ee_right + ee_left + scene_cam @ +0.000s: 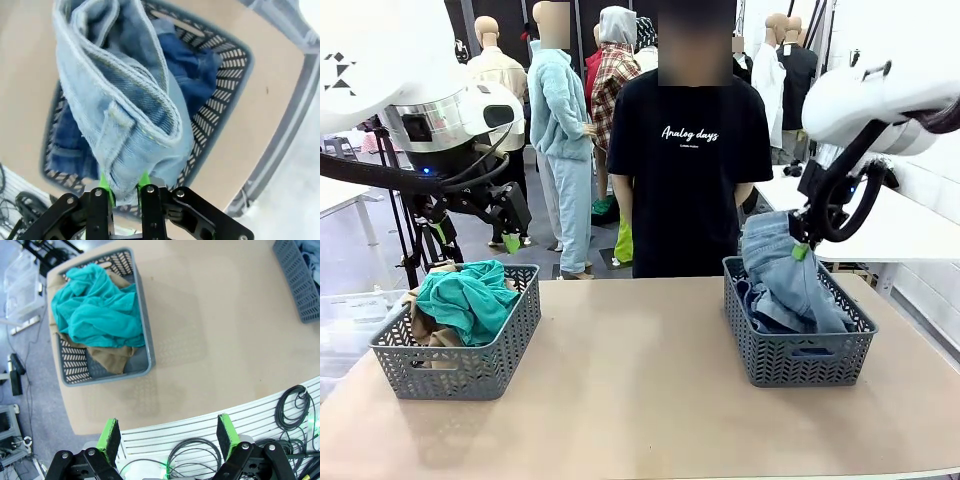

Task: Sort the tops and bottoms.
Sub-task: Sort the clothes according to human instructions.

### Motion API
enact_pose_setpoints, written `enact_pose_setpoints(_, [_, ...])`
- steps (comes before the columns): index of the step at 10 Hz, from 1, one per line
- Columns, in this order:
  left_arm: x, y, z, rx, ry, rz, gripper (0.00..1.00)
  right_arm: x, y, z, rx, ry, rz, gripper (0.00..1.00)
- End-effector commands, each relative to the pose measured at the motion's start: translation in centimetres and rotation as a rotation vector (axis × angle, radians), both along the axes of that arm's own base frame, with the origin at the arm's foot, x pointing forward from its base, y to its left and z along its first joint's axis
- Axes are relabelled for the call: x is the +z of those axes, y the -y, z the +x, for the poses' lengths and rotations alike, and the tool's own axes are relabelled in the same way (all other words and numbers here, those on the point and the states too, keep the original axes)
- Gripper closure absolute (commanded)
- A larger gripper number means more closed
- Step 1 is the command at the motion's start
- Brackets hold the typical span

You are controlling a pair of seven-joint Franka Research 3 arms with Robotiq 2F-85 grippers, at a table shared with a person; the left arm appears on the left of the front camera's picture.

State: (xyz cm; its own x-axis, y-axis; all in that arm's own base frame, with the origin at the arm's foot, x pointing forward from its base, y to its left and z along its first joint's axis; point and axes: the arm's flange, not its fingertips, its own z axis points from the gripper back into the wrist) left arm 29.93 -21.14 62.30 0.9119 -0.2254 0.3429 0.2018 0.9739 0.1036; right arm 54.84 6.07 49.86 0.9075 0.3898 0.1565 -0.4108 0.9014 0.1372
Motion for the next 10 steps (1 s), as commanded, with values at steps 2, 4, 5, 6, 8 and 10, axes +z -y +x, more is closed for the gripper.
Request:
enact_pose_setpoints(2, [0.1, -0.3, -0.1, -0.001, -0.005, 0.004, 0.0, -4.2, 0.8, 1.0, -0.05, -0.005, 0.03, 1.0])
enact_pose_setpoints(4, [0.1, -0.3, -0.1, -0.001, -0.005, 0.004, 0.0, -6.8, -0.7, 1.6, 0.015, -0.024, 0.055, 1.0])
enact_pose_setpoints(5, [0.1, -0.3, -0.1, -0.001, -0.005, 0.004, 0.0, -7.9, -1.8, 2.0, 0.051, -0.038, 0.061, 1.0])
enact_pose_setpoints(6, [0.1, -0.3, -0.1, -0.001, -0.005, 0.004, 0.0, -9.2, -2.6, 2.6, 0.076, -0.071, 0.045, 1.0])
enact_pose_setpoints(8, [0.1, -0.3, -0.1, -0.001, -0.005, 0.004, 0.0, -11.3, -2.8, 3.8, 0.079, -0.116, 0.022, 1.0])
enact_pose_setpoints(10, [0.1, -0.3, -0.1, -0.001, -0.005, 0.004, 0.0, -12.5, -2.5, 4.5, 0.074, -0.14, 0.022, 1.0])
